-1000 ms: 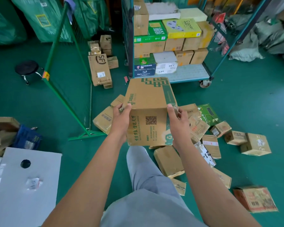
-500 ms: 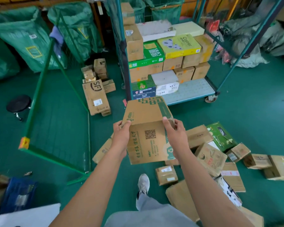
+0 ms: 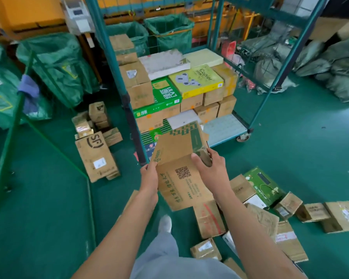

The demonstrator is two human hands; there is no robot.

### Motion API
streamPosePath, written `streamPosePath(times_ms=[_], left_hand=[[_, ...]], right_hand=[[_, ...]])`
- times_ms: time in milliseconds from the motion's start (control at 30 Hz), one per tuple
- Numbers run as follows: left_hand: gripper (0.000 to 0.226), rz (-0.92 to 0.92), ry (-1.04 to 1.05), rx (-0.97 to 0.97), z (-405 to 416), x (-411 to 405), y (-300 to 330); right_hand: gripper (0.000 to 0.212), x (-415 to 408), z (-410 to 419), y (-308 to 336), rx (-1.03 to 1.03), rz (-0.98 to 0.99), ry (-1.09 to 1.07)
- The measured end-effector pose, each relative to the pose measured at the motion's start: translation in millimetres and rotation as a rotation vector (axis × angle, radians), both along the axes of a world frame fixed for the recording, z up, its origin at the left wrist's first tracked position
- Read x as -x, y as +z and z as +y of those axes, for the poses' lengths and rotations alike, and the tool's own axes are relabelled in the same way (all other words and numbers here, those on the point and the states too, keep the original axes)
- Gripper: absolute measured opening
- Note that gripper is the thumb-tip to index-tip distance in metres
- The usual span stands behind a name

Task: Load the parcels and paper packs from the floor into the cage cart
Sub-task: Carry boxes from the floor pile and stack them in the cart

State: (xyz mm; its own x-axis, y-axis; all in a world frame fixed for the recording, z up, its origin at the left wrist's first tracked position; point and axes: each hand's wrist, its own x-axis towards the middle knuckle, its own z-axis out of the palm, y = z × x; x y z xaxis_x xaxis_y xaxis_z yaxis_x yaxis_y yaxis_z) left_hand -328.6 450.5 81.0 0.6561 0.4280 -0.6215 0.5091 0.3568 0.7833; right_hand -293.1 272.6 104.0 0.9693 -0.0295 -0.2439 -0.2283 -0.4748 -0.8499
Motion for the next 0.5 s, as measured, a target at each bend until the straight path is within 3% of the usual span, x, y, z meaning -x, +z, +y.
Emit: streamPosePath(times_ms=[200, 333, 500], left_hand=[[0.036, -0.012, -0.058, -0.005, 32.1, -109.6, -5.4], [0.047, -0.046, -0.097, -0.016, 67.0, -202.8, -3.0], [0.036, -0.051, -0.078, 0.020, 109.5, -320.0, 4.6]], right_hand=[[0.082, -98.2, 26.2, -2.4, -0.009, -0.001, -0.049], [0.079, -186.7, 59.2, 3.3, -0.056, -0.023, -0.090], [0.076, -299.0, 102.6, 16.3, -0.072, -0.040, -0.116]])
